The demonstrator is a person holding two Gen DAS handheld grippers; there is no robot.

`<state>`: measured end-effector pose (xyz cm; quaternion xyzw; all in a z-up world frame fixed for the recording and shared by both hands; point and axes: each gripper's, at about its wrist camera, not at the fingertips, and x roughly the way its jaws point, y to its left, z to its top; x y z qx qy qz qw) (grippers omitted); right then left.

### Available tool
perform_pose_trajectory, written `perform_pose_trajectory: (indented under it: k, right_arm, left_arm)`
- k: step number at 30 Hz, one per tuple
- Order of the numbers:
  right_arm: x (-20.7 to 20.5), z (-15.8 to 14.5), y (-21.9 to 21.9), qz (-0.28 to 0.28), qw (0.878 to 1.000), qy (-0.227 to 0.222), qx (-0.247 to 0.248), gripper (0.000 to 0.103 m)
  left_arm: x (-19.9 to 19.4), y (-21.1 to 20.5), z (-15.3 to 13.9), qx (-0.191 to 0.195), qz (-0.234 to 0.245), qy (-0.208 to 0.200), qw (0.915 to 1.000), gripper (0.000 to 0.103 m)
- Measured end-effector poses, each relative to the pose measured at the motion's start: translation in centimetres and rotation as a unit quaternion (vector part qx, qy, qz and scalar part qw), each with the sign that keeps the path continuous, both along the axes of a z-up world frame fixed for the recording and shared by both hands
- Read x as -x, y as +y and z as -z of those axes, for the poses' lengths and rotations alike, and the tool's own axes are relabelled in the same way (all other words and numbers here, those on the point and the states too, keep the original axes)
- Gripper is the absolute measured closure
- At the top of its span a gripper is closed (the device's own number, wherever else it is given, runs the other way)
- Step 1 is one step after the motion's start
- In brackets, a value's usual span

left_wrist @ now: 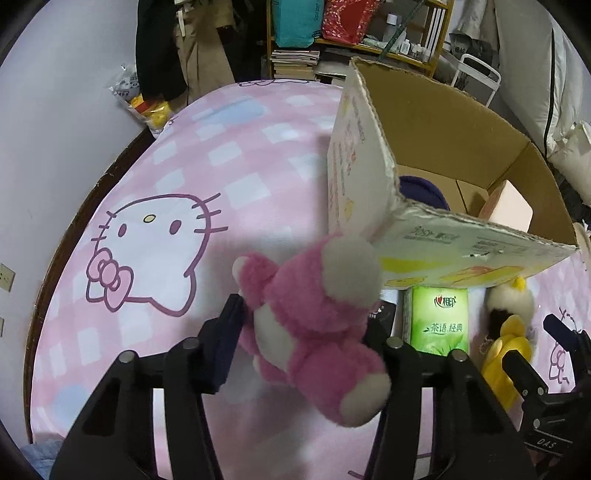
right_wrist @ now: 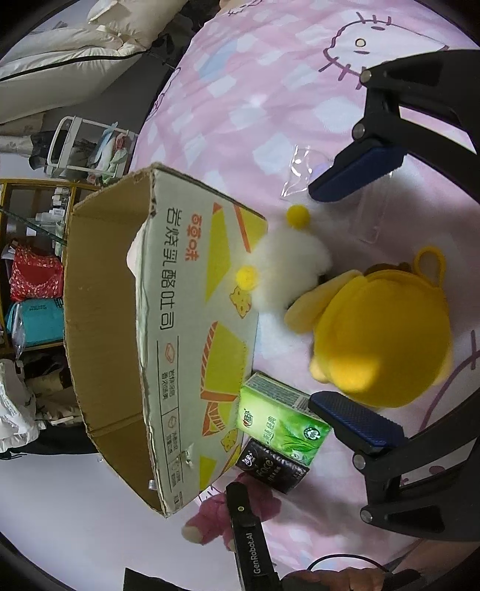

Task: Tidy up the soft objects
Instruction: 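Close the left tool on the pink bear while the right tool grasps the yellow duck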

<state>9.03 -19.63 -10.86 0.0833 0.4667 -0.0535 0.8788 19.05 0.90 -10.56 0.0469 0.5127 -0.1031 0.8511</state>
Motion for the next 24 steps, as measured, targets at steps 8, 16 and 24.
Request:
perform_pose_trajectory:
  k: [8,16,24]
  right_arm:
    - [0.7,0.4,-0.6,0.006,0.998,0.034,-0.049,0.0]
    - [1.0,0.9,-0.2,-0.014,0.993,0.063,-0.097,0.04]
    - [1.6,0.4,1.4,-0.031,0.997,0.047,-0.055,0.053]
  left_arm:
    - [2.0,0.6,-1.1,0.021,0.0,-0.011,0.9997,0.056]
    - [5.2,1.4,-3.5,0.038,-0.002,-0.048,0.9981,0.056]
    - [8.4,1.1,-6.0,0.039,0.006,-0.095,0.9947,0.056]
